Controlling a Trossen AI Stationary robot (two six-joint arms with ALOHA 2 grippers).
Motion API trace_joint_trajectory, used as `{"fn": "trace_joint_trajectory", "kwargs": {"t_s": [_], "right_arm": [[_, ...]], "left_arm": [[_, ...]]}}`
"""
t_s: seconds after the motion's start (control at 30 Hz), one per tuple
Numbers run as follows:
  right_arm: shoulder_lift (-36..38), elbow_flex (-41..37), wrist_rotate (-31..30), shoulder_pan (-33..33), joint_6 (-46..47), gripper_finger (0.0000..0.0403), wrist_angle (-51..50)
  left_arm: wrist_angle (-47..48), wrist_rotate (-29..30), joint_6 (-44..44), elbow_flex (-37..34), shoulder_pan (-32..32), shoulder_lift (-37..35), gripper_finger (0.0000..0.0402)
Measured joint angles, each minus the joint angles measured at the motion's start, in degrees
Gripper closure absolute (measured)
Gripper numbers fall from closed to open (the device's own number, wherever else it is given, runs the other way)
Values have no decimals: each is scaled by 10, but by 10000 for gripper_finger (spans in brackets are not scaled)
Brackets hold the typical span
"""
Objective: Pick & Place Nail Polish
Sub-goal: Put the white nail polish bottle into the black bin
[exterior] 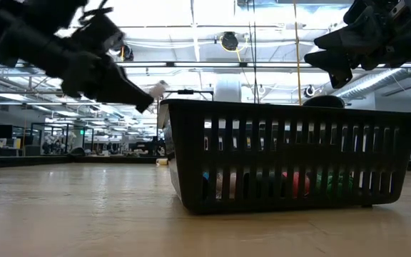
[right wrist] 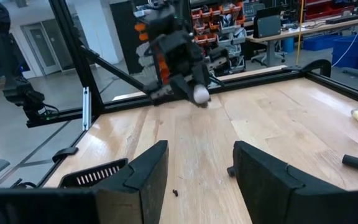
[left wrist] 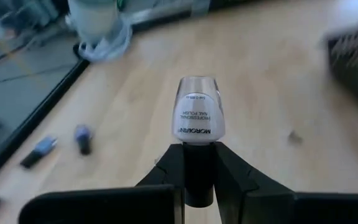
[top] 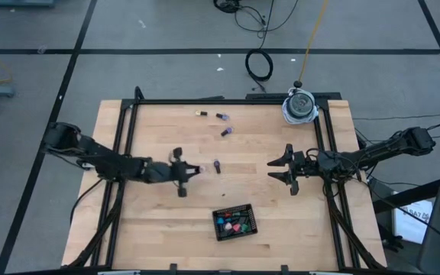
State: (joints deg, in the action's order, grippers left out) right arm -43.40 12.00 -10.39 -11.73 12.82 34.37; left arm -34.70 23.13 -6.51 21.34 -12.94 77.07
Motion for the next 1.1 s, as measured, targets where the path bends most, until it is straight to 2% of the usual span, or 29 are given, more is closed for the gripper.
{"fn": "trace_joint_trajectory", "kwargs": {"t_s": [0.17,0.27,0.43,0.57,0.7,0.77,1.1], "right_arm": [[0,0,0,0,0,234,-1],[0,0,0,0,0,234,0],[0,0,0,0,0,234,0],[0,0,0,0,0,234,0],[0,0,0,0,0,234,-1],[0,0,0,0,0,234,-1],[0,0,0,0,0,234,0]], "left_arm": [[-240,-113,55,-112,30,-24,367],[-318,-152,100,-140,36,-25,367],[-370,-250,201,-132,37,-25,367],[-398,-388,268,-106,36,-25,367],[-412,-541,385,-64,22,-25,367],[-410,-587,410,-40,9,-26,366],[-234,-587,353,45,-26,-25,358]]}}
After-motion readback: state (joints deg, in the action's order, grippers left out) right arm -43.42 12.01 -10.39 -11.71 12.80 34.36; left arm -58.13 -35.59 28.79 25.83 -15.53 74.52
